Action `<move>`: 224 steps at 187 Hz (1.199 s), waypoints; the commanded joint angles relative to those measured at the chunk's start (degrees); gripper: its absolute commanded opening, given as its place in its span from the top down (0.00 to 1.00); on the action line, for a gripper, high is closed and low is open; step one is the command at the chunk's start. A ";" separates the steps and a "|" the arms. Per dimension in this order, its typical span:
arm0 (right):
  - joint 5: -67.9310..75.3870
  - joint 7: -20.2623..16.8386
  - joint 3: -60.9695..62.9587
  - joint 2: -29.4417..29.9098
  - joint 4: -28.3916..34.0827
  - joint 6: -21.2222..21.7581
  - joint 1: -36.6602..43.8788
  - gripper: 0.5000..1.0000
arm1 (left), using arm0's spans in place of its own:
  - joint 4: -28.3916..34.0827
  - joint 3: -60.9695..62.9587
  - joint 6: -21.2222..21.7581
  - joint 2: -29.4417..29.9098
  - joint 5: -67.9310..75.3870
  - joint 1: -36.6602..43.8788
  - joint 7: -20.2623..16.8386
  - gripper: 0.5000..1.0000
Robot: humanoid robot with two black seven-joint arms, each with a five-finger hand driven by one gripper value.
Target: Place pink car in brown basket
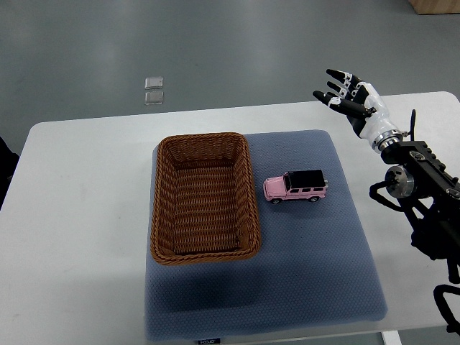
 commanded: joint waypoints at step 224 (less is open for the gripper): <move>-0.54 0.74 -2.25 -3.64 0.88 6.34 0.53 0.14 | 0.74 -0.09 0.50 0.00 -0.08 -0.05 -0.05 0.00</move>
